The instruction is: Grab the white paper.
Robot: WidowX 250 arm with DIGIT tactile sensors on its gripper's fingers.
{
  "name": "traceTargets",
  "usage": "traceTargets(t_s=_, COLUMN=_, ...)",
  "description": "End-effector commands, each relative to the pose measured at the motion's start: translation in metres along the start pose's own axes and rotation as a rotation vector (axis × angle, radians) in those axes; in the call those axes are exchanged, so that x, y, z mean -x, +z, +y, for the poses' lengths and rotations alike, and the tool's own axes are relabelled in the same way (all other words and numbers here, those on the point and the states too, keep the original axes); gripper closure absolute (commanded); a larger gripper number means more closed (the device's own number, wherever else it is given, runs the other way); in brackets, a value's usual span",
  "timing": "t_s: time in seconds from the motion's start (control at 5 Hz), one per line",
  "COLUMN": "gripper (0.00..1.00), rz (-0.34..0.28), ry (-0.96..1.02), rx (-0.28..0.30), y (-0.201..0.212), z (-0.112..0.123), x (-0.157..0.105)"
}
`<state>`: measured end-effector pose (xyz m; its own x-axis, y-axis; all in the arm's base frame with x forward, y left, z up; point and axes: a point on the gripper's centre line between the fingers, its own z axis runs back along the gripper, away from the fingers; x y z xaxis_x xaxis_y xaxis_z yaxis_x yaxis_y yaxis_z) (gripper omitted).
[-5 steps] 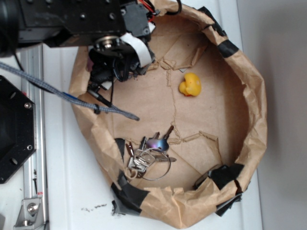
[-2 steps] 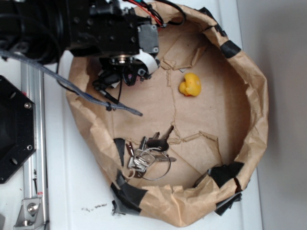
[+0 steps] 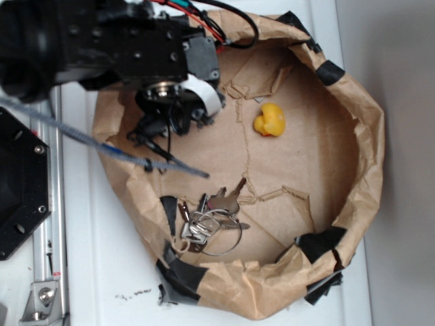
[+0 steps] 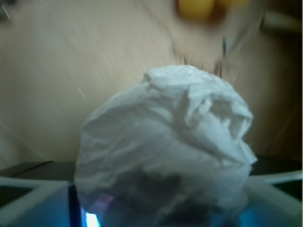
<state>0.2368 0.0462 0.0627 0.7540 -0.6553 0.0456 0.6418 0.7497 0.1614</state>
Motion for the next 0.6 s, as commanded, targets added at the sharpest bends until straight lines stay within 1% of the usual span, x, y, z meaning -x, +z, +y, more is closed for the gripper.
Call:
traceTargets(t_s=0.0, gripper=1.00, rz=-0.273, ry=0.056, rx=-0.009, y=0.092, z=-0.007, x=-0.081)
traceTargets(t_s=0.2, gripper=1.00, rz=-0.326, ry=0.163, rx=0.040, y=0.103, z=-0.004, x=-0.091)
traceTargets(t_s=0.4, gripper=1.00, rz=-0.301, ry=0.282, rx=0.101, y=0.098, z=0.001, x=-0.092)
